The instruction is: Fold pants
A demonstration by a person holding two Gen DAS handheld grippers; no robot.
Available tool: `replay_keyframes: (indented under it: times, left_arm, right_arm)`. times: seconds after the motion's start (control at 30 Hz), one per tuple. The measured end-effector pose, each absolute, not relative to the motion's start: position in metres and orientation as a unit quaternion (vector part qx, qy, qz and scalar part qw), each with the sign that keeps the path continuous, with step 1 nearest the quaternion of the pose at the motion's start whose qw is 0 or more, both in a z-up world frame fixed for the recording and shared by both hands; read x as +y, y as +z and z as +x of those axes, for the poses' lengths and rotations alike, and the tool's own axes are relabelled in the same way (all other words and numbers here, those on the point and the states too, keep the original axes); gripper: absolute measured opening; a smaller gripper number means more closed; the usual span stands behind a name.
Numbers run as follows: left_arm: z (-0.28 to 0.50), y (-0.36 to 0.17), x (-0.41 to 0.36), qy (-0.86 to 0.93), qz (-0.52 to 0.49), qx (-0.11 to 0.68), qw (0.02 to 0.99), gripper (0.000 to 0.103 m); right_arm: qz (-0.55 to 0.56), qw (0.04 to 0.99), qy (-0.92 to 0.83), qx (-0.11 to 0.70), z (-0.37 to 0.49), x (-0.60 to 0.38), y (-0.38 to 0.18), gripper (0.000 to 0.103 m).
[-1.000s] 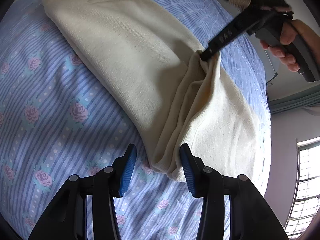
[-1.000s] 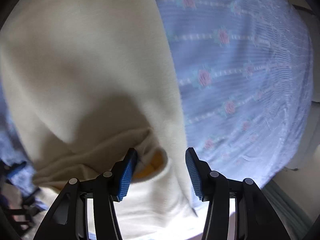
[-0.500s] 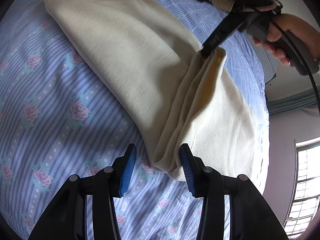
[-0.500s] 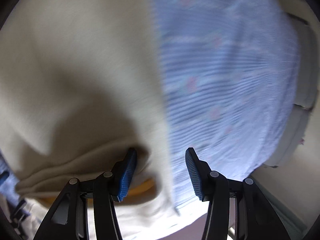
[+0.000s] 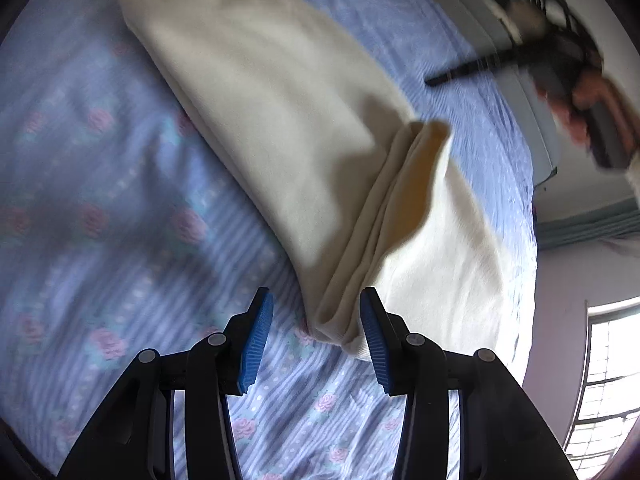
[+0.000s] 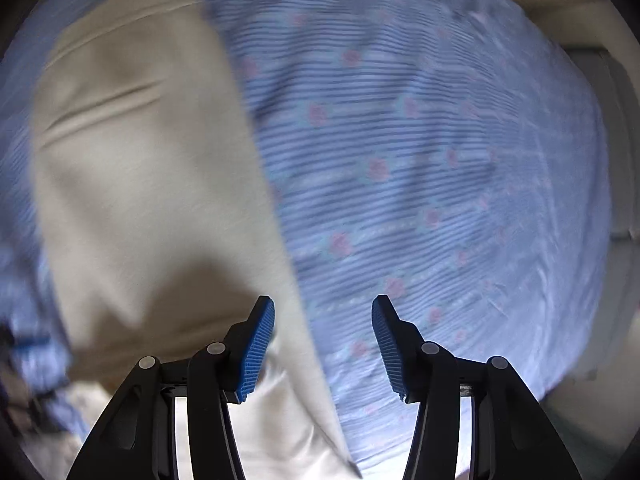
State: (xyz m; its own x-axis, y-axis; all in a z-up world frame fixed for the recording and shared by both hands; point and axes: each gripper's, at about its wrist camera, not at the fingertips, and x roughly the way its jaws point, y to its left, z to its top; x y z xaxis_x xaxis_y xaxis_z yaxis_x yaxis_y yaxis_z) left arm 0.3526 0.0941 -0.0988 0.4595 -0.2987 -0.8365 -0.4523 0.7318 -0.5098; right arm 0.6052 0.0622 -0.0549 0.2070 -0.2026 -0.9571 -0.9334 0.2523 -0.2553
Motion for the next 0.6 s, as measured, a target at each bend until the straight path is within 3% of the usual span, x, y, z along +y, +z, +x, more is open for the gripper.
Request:
replay_keyframes:
  times: [0.13, 0.27, 0.6]
  left_arm:
    - [0.333, -0.08, 0.093, 0.068, -0.36, 0.503, 0.783, 0.058]
    - [0.328, -0.084, 0.079, 0.071, -0.363, 0.512, 0.775, 0.064]
    - [0.361, -0.112, 0.06, 0.06, -0.352, 0.533, 0.767, 0.064]
  right_arm:
    - [-0.532, 0.558, 0.338, 0.539, 0.576, 0.036, -0.05, 0.051]
    - [-0.513, 0.555, 0.372, 0.539, 0.585, -0.009, -0.052, 0.052]
    - [-0.404, 0.538, 0.435, 0.599, 0.609, -0.005, -0.087, 0.052]
